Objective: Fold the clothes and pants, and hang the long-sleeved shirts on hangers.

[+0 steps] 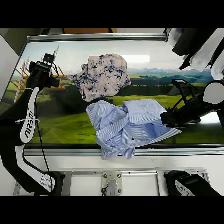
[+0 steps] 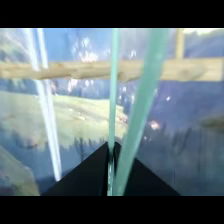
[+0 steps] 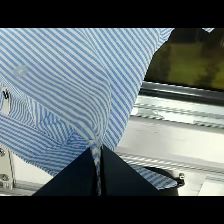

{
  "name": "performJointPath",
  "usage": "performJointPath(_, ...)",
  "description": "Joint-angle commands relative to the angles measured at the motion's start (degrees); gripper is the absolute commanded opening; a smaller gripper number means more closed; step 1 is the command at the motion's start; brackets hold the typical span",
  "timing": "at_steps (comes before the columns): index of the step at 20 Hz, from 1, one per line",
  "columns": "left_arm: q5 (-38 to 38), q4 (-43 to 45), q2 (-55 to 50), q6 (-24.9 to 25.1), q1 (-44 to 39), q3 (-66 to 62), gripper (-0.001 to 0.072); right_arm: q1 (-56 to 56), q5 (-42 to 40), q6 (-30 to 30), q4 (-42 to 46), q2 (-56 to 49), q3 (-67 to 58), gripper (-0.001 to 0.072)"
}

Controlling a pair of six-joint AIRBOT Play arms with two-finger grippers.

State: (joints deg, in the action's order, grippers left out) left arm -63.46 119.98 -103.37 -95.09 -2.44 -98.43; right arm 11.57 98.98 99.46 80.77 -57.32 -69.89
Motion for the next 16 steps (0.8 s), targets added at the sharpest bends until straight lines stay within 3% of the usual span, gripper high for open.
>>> performJointPath(1, -1.0, 0.0, 5.4, 0.8, -3.1, 0.0, 0.0011, 0.0, 0.0, 0.0, 0.0, 0.0, 0.0, 0.0015)
performJointPath(5, -2.7, -0.2, 10.0, 2.8, -6.6, 0.0, 0.0012, 0.1, 0.0, 0.0, 0.0, 0.0, 0.0, 0.0015)
performJointPath(7, -4.6, -1.3, 12.4, 7.1, -8.5, 0.0, 0.0012, 0.1, 0.0, 0.0, 0.0, 0.0, 0.0, 0.0015)
performJointPath(9, -8.8, -11.1, 15.2, 18.6, -8.9, -0.1, 0.0012, 0.1, 0.0, 0.0, 0.0, 0.0, 0.0, 0.0014)
performJointPath(13, -26.8, -46.2, 19.7, 46.9, -5.0, 0.0, 0.0012, 0.1, 0.0, 0.0, 0.0, 0.0, 0.0, 0.0015)
performJointPath(14, -32.8, -53.4, 20.3, 51.1, -3.6, 0.0, 0.0012, 0.1, 0.0, 0.0, 0.0, 0.0, 0.0, 0.0015)
performJointPath(16, -40.2, -58.2, 20.9, 52.2, -1.3, 0.0, 0.0012, 0.1, 0.0, 0.0, 0.0, 0.0, 0.0, 0.0015)
